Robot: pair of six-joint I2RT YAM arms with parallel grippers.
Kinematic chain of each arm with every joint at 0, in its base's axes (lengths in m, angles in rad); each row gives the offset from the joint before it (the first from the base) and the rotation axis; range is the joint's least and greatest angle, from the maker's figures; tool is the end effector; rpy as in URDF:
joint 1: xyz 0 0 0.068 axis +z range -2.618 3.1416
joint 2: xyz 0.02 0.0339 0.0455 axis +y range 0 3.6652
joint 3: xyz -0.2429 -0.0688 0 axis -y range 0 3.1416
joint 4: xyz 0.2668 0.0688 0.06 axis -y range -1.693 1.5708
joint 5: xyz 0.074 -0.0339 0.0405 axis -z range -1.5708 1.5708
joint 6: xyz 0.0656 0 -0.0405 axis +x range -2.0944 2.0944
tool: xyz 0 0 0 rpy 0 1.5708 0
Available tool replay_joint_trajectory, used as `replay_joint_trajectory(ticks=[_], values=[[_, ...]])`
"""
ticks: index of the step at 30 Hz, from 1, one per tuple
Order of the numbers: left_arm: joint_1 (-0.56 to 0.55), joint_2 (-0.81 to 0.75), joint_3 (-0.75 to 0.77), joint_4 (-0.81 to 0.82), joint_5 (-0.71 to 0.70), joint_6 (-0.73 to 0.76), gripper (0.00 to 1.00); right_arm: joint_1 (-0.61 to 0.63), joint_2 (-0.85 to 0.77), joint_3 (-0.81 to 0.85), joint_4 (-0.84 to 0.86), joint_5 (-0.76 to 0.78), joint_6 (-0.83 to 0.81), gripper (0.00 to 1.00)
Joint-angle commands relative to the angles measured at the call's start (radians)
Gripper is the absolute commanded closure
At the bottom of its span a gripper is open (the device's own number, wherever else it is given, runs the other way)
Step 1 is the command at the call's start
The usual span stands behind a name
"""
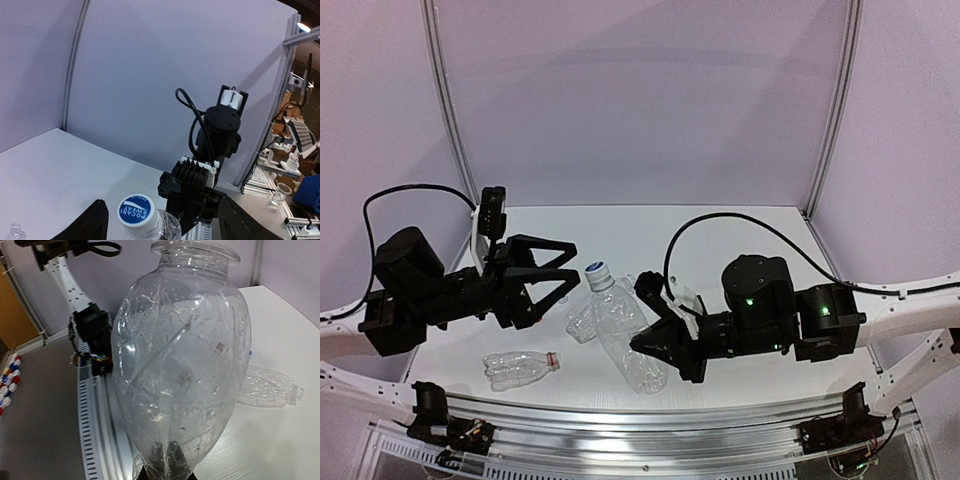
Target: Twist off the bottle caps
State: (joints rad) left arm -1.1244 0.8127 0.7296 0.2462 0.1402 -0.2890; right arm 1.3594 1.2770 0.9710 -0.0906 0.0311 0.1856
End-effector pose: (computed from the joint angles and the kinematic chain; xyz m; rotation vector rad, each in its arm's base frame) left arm 0.1044 -0.2394 0.3501 0.7357 1.3460 -1.2510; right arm 0.0756 0.3426 0.2689 -1.1450 1.7609 0.9519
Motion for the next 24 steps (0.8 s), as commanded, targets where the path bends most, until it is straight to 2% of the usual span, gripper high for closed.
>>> replay_joint_trajectory(ticks=[1, 4, 12, 19, 24], values=[[0.005, 0.032, 0.006, 0.038, 0.182, 0.039, 0.27, 0.000, -0.008, -0.015, 0.052, -0.209, -0.031, 1.00], [0.006, 0.051, 0.008, 0.051, 0.186, 0.034, 0.29, 0.000, -0.004, -0.014, 0.054, -0.233, -0.035, 1.00], [0.007, 0.081, 0.005, 0.089, 0.198, 0.016, 0.43, 0.000, 0.002, -0.012, 0.052, -0.249, -0.038, 1.00], [0.007, 0.104, 0.016, 0.094, 0.202, 0.008, 0.67, 0.000, 0.004, -0.008, 0.048, -0.243, -0.039, 1.00], [0.006, 0.118, 0.025, 0.093, 0.206, -0.001, 0.76, 0.000, -0.007, -0.014, 0.049, -0.208, -0.035, 1.00]])
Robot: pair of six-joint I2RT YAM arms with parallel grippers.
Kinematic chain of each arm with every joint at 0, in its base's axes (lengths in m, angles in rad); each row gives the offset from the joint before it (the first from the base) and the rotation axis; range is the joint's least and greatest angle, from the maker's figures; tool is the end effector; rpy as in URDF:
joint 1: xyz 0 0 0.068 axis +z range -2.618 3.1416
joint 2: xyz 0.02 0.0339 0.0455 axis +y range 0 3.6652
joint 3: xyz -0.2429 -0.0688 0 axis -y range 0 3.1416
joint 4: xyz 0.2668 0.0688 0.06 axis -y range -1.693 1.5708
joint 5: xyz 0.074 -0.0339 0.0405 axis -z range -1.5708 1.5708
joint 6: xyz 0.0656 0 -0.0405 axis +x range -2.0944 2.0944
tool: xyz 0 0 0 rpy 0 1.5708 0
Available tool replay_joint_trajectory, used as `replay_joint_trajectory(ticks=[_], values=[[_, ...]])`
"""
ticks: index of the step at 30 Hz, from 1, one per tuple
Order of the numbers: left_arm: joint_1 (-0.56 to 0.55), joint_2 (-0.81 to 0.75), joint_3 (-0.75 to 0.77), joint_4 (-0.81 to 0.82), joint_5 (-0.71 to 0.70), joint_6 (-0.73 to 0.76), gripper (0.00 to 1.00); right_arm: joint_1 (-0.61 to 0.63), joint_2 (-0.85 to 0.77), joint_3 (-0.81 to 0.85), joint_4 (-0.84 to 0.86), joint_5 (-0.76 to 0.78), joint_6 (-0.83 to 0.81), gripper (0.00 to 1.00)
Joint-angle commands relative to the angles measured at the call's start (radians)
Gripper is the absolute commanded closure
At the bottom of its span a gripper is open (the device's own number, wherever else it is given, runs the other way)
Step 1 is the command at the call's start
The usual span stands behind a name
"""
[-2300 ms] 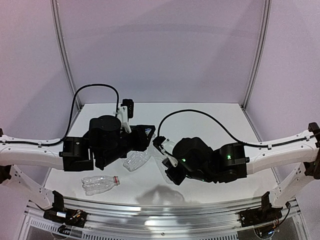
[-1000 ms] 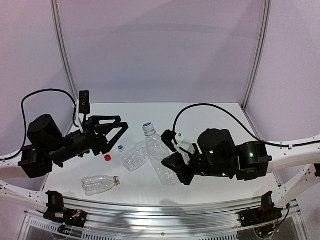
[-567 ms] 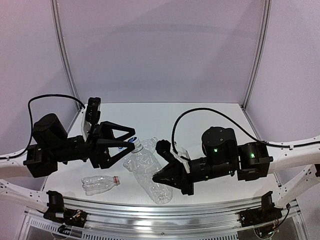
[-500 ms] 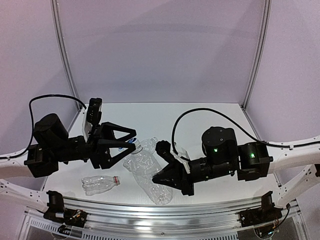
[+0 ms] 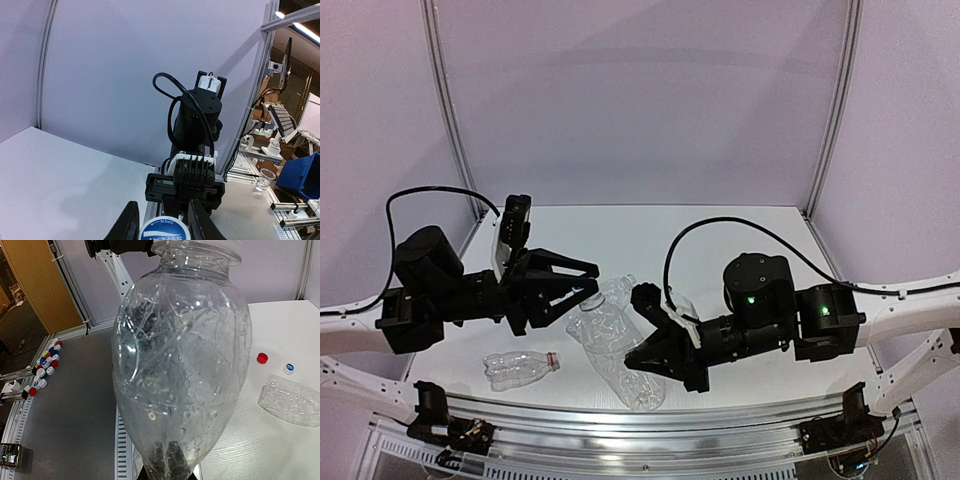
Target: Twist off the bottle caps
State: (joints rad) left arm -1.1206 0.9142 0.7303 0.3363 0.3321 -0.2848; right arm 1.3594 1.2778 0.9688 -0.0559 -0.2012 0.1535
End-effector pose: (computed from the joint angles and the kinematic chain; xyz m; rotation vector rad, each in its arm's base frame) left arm 0.1023 -0.2609 0.3367 0.9070 1.2956 -1.3675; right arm 0.0609 0.3464 0.2727 -1.3230 1.6619 1.1569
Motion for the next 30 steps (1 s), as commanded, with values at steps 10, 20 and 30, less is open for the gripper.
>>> replay_joint_trajectory(ticks=[10, 20, 30], values=[[-0.005, 0.060, 0.042, -0.037, -0.163, -0.038, 0.83, 0.000, -0.003, 0.000, -0.041, 0.429, 0.051, 1.00], [-0.028, 0.152, 0.067, -0.121, -0.567, -0.145, 0.85, 0.001, 0.163, 0.119, -0.180, 0.747, 0.140, 1.00], [-0.028, 0.168, 0.051, -0.124, -0.667, -0.209, 0.84, 0.000, 0.234, 0.167, -0.238, 0.819, 0.155, 1.00]])
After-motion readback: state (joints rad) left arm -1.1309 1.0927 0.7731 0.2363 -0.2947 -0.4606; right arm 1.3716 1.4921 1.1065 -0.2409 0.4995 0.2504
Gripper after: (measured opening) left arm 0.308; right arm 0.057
